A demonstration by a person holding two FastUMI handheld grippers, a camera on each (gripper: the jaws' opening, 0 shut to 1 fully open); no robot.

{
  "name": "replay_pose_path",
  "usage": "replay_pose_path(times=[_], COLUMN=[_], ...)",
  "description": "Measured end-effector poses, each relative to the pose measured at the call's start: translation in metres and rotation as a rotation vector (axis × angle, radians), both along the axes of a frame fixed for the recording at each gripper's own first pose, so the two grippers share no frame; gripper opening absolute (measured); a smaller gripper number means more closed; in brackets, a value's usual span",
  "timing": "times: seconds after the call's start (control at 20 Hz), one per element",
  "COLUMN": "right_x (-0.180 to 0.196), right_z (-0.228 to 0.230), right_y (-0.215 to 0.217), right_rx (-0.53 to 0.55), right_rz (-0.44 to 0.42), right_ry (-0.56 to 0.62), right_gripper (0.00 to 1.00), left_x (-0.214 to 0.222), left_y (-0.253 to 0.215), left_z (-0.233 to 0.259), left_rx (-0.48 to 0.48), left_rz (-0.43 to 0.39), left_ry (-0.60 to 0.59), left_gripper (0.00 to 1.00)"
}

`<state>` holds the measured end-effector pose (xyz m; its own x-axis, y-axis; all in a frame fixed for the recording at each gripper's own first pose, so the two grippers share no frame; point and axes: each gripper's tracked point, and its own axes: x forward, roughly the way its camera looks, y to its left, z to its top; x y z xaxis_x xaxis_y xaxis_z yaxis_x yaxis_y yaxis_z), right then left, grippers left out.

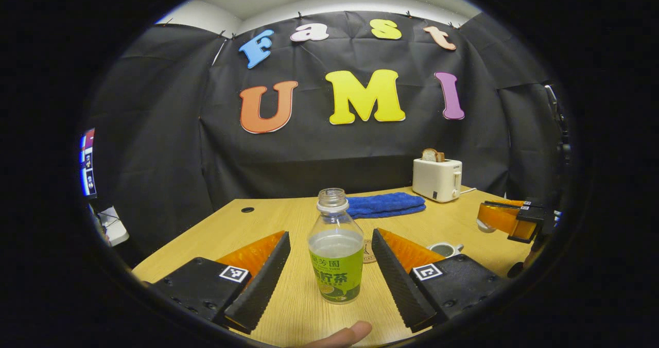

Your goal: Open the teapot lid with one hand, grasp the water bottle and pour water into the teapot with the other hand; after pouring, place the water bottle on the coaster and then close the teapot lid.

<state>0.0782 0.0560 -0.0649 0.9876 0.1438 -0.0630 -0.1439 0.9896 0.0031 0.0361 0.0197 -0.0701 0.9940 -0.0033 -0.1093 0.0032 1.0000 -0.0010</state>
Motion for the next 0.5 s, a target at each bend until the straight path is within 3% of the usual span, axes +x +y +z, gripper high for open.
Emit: replay_pose_path(times=[0.2,0.5], right_x=[-0.003,-0.003], right_z=[-0.004,-0.009], right_y=[-0.006,-0.015], right_rx=[0.003,0.023], right_rz=[0.002,0.002], right_ry=[0.001,0.01], right_gripper=[0.0,0.0], left_x=[0.014,0.024], left_y=[-0.008,-0.004], left_z=[-0.025,-0.032], left_rx=[-0.043,-0.066], left_rz=[-0.029,0.003], left_ry=[0.017,-0.017], left_gripper=[1.0,1.0])
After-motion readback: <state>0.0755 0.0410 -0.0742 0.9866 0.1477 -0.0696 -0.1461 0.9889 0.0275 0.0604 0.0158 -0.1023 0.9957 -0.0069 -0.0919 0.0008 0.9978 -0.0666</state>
